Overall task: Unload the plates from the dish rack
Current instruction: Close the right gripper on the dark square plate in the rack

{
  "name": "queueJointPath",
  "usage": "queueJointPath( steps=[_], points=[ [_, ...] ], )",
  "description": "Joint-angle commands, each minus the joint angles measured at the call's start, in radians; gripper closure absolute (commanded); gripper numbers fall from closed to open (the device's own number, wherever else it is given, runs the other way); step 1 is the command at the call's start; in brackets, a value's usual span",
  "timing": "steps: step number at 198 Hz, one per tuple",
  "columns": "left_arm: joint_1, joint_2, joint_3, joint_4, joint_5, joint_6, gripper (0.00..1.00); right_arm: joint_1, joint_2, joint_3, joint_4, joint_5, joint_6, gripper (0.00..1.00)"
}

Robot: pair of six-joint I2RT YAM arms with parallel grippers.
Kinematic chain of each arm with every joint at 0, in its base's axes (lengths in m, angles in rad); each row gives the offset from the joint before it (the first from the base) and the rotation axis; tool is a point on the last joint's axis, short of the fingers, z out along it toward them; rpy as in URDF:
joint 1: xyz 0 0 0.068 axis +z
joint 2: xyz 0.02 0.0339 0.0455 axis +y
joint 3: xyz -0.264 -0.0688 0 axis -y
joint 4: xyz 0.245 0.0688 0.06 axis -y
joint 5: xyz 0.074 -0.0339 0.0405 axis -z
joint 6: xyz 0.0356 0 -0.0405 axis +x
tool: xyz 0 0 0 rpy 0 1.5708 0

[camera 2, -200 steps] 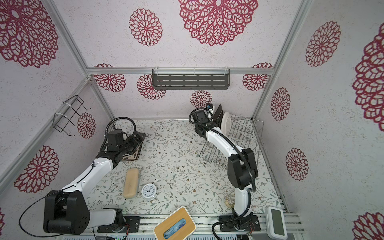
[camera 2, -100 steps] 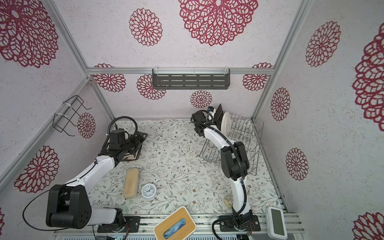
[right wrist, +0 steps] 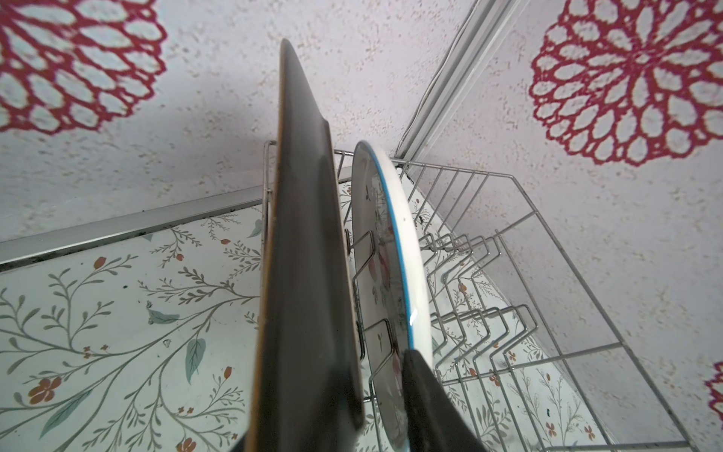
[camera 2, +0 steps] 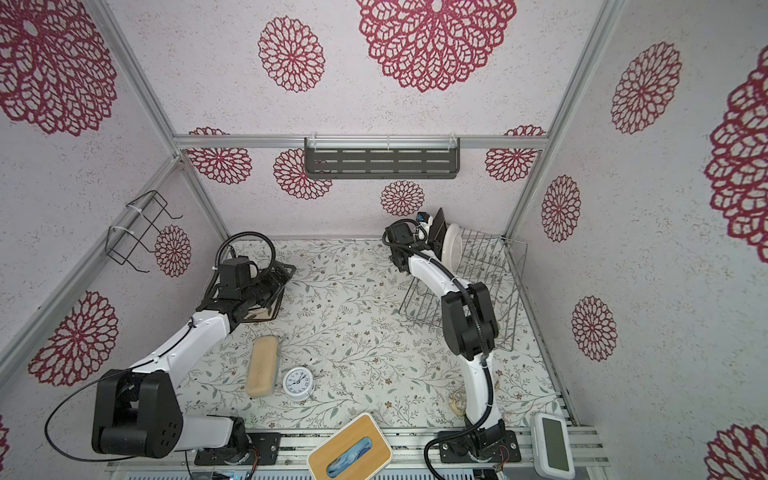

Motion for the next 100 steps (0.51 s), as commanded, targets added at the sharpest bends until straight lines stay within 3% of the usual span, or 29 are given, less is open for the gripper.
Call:
queueJointPath(
  steps=[1,100],
  points=[
    [-0.009,0.009,0.025,0.017,0.002,0.002,0.03,-0.005,0.008,0.033,0.020,0.034,0.003,0.63],
    [-0.017,0.020,0.031,0.031,0.010,-0.009,0.03,-0.003,0.020,0.034,0.043,0.064,0.017,0.77]
  ],
)
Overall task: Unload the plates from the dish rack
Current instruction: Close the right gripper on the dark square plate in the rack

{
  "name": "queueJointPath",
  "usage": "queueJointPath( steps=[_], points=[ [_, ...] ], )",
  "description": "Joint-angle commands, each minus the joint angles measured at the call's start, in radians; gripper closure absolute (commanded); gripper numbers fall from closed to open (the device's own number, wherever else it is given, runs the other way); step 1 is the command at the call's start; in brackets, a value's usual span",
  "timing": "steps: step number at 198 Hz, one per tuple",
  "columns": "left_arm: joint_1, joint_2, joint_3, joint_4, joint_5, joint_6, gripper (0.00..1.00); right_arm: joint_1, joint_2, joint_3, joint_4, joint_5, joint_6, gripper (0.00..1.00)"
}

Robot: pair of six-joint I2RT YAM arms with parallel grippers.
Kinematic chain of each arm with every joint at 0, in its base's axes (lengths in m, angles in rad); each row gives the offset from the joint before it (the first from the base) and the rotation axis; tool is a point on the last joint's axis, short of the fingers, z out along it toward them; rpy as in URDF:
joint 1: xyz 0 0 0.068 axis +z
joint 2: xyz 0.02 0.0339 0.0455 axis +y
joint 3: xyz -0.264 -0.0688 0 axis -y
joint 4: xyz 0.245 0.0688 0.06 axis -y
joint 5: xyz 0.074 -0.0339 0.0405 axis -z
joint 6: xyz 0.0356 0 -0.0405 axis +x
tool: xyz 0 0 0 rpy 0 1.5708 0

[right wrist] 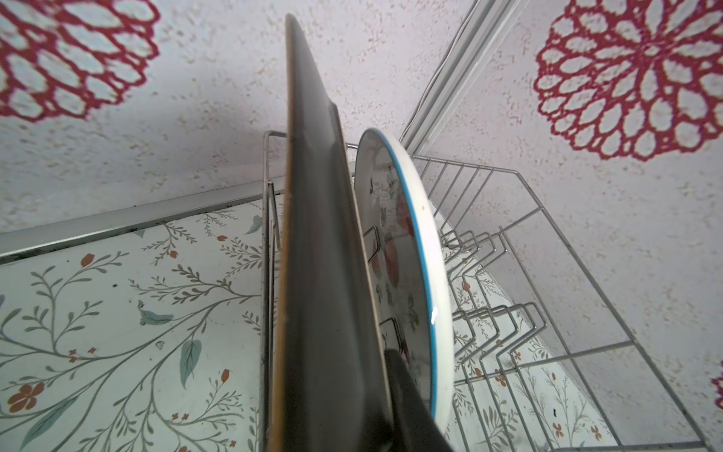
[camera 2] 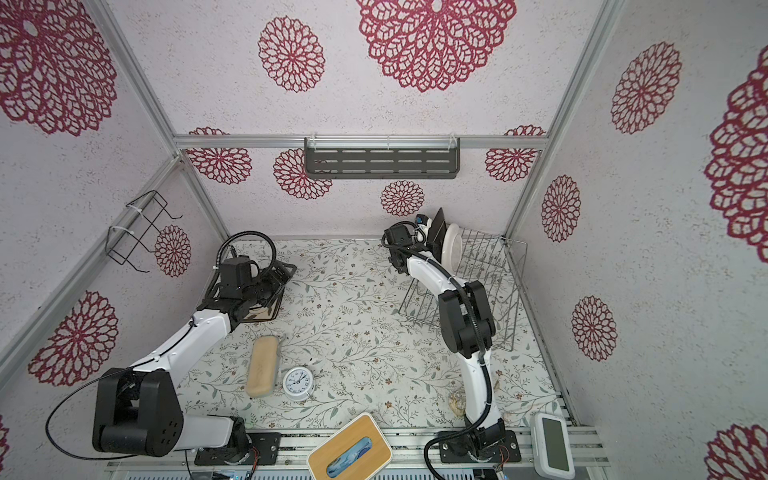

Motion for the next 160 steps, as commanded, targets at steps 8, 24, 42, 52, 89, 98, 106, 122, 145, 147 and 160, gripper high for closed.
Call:
queueJointPath(
  steps=[8,24,42,52,89,98,106,122,145,147,160],
  points=[
    [-0.012,0.012,0.026,0.031,0.009,0.005,0.03,-0.004,-0.009,0.034,0.021,0.048,0.013,0.78],
    [-0.012,0.014,0.027,0.030,0.009,0.005,0.03,-0.001,-0.008,0.034,0.026,0.048,0.008,0.80],
    [-0.013,0.014,0.028,0.030,0.007,0.004,0.03,-0.002,-0.004,0.034,0.025,0.054,0.007,0.81],
    [-0.013,0.014,0.028,0.029,0.004,0.004,0.03,-0.002,-0.002,0.035,0.023,0.059,0.007,0.82],
    [-0.013,0.015,0.033,0.024,0.001,0.005,0.03,-0.001,-0.002,0.034,0.024,0.070,0.003,0.85],
    [-0.014,0.015,0.033,0.025,-0.001,0.005,0.03,0.001,-0.003,0.036,0.027,0.072,-0.001,0.86],
    [-0.015,0.015,0.033,0.024,-0.001,0.005,0.03,0.002,-0.003,0.036,0.031,0.077,-0.008,0.87],
    [-0.015,0.013,0.034,0.024,0.001,0.005,0.03,0.006,-0.001,0.036,0.041,0.089,-0.026,0.89],
    [-0.016,0.011,0.038,0.018,0.000,0.007,0.03,0.011,0.002,0.035,0.047,0.121,-0.049,0.96],
    [-0.017,0.010,0.039,0.017,-0.001,0.007,0.03,0.013,0.002,0.035,0.048,0.125,-0.050,0.97],
    [-0.019,0.007,0.042,0.009,-0.007,0.011,0.03,0.014,0.000,0.033,0.047,0.133,-0.050,1.00]
  ],
)
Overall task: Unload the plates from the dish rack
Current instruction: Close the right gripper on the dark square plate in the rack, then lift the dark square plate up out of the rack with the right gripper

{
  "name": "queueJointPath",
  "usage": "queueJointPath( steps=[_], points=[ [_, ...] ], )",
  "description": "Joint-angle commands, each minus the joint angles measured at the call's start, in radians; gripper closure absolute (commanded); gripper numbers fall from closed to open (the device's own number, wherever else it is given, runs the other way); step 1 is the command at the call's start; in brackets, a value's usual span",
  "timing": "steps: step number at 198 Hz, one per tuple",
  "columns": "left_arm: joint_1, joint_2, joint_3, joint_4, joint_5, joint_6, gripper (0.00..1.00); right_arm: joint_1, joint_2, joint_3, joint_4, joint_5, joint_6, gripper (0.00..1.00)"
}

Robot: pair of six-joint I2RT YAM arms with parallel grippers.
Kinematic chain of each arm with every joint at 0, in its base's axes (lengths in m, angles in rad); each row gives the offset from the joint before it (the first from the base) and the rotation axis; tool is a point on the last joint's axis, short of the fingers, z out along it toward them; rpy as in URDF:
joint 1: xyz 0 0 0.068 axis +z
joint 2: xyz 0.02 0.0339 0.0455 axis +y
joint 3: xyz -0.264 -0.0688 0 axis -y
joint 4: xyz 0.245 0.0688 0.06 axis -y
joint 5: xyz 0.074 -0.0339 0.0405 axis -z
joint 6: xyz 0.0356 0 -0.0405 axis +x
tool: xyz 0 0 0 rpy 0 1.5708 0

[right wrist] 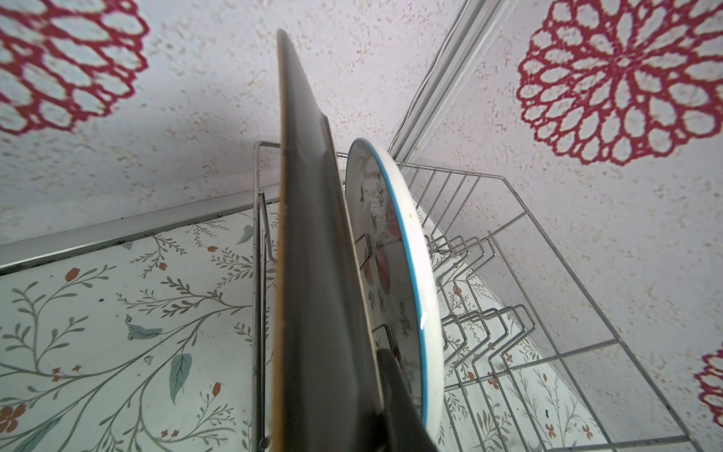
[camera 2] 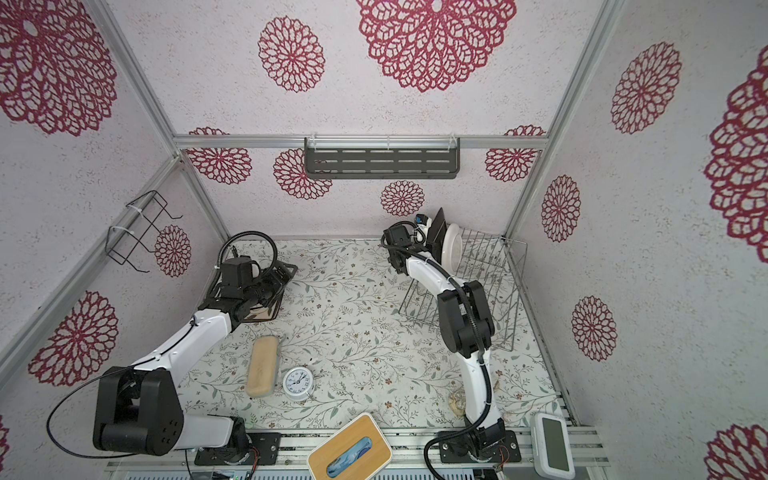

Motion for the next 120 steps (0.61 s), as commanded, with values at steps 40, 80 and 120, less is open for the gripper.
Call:
queueJointPath(
  steps=[40,80,120],
  points=[
    [-0.013,-0.007,0.041,-0.001,-0.013,0.021,0.03,0.009,-0.019,0.024,0.047,0.081,-0.037,1.00],
    [-0.014,-0.007,0.041,-0.001,-0.011,0.021,0.03,0.016,-0.040,0.014,0.095,0.112,-0.078,1.00],
    [-0.013,-0.009,0.039,-0.001,-0.010,0.022,0.03,0.024,-0.077,-0.010,0.164,0.135,-0.134,1.00]
  ],
)
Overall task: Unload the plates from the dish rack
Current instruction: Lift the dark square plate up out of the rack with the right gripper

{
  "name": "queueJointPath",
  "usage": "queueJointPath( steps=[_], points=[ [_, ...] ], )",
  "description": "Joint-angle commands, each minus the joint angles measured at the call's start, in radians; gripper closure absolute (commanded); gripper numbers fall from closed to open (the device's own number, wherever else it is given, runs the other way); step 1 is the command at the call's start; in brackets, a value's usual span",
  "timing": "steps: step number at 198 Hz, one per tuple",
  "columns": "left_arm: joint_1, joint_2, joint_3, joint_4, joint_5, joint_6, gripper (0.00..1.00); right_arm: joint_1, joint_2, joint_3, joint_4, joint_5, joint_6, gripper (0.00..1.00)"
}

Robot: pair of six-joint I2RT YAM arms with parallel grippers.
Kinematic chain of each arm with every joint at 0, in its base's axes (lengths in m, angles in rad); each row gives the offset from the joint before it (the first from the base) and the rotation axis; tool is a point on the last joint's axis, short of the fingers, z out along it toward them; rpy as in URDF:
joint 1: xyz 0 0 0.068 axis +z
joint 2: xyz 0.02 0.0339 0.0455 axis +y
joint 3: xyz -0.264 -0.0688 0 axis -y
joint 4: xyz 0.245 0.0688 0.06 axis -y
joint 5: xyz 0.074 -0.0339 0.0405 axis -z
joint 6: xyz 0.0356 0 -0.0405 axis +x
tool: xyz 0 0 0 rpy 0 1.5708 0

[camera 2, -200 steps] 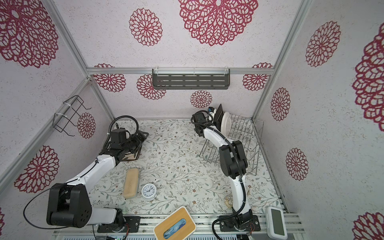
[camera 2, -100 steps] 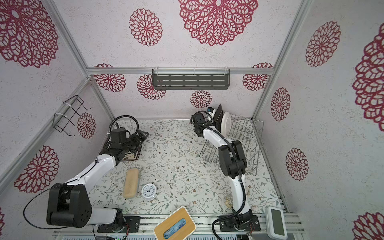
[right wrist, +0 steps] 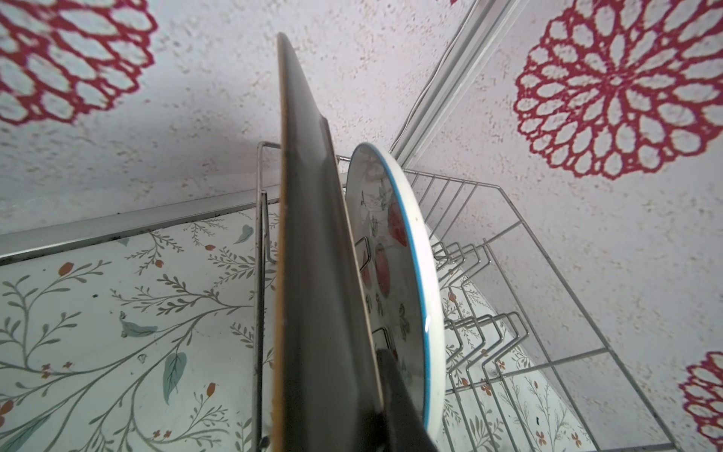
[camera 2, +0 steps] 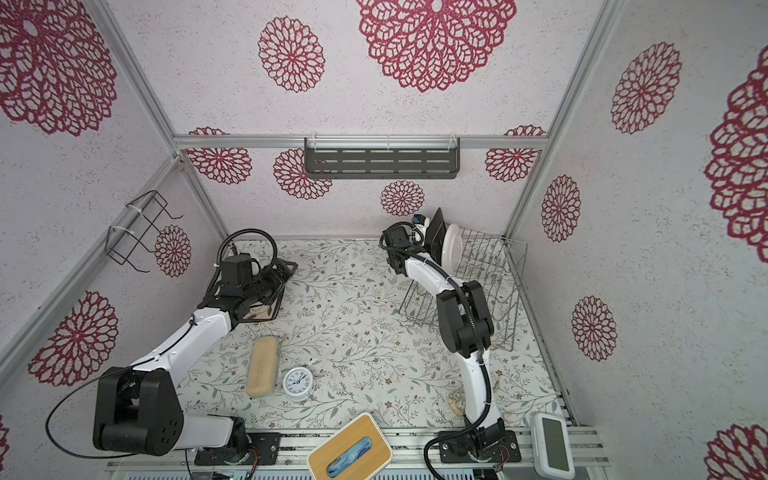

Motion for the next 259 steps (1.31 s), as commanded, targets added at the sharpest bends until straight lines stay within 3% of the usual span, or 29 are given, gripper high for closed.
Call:
queueJointPath(
  steps=[1,109,190,259],
  points=[
    [-0.011,-0.009,0.022,0.002,-0.006,0.021,0.03,0.011,-0.079,0.009,0.114,0.113,-0.069,1.00],
    [-0.011,-0.023,0.014,0.002,-0.004,0.018,0.03,0.037,-0.178,-0.052,0.273,0.157,-0.185,1.00],
    [-0.012,-0.041,0.014,-0.003,-0.002,0.016,0.03,0.055,-0.235,-0.081,0.298,0.172,-0.204,1.00],
    [-0.012,-0.059,0.013,-0.013,-0.007,0.016,0.03,0.078,-0.264,-0.113,0.422,0.221,-0.320,1.00]
  ],
)
